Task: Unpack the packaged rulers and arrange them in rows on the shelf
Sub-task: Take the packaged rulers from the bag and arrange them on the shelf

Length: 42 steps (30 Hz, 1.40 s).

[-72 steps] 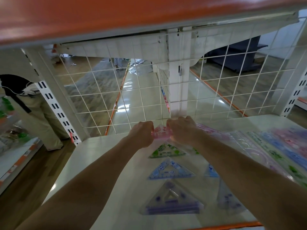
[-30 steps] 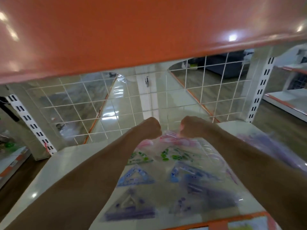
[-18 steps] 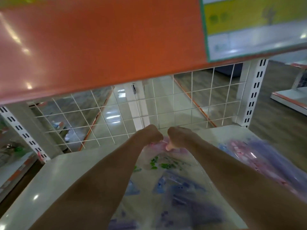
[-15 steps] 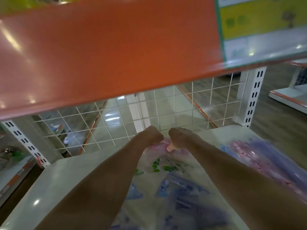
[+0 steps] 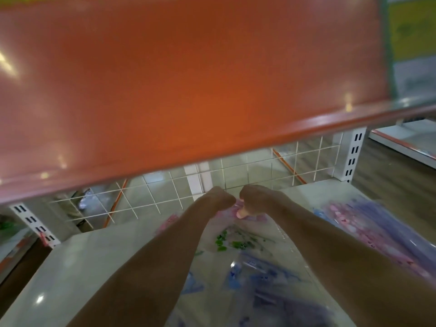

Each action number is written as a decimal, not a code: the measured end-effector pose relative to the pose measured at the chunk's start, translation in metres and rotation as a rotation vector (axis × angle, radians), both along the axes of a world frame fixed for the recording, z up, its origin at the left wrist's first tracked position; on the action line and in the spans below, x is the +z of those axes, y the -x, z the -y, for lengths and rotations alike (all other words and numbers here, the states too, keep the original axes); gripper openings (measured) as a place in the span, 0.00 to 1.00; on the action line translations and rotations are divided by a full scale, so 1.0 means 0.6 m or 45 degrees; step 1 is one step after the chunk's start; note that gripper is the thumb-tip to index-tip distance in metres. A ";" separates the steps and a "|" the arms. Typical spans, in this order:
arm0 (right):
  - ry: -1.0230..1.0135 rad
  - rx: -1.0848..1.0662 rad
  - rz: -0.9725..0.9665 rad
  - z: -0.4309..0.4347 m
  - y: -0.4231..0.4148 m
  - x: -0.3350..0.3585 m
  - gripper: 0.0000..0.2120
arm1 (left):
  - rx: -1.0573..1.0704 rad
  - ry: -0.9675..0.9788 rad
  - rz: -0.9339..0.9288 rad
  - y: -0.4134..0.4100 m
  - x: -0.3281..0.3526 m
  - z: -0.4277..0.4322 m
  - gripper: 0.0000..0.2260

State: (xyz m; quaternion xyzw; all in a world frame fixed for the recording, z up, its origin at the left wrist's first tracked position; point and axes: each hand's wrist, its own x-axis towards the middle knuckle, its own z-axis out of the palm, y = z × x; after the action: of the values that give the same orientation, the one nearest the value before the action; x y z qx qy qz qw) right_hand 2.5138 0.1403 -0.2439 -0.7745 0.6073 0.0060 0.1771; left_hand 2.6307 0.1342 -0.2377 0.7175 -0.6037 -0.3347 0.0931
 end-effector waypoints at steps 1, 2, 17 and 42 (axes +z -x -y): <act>-0.005 0.006 0.013 -0.001 0.002 -0.001 0.20 | -0.009 0.012 -0.006 -0.002 -0.003 0.001 0.11; -0.003 0.010 0.024 -0.002 0.005 -0.001 0.20 | -0.024 0.027 -0.014 -0.004 -0.006 0.002 0.10; -0.081 0.031 0.090 0.002 -0.004 -0.007 0.16 | 0.062 0.147 -0.438 -0.028 0.004 -0.003 0.07; 0.004 -0.063 0.202 0.004 -0.004 -0.024 0.07 | -0.230 0.488 -0.054 -0.041 0.000 -0.014 0.11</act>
State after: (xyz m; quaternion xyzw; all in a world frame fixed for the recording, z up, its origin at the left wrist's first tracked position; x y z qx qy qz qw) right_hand 2.5162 0.1377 -0.2585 -0.7577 0.6101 -0.0608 0.2236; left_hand 2.6556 0.1424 -0.2374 0.6225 -0.7160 -0.2358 0.2103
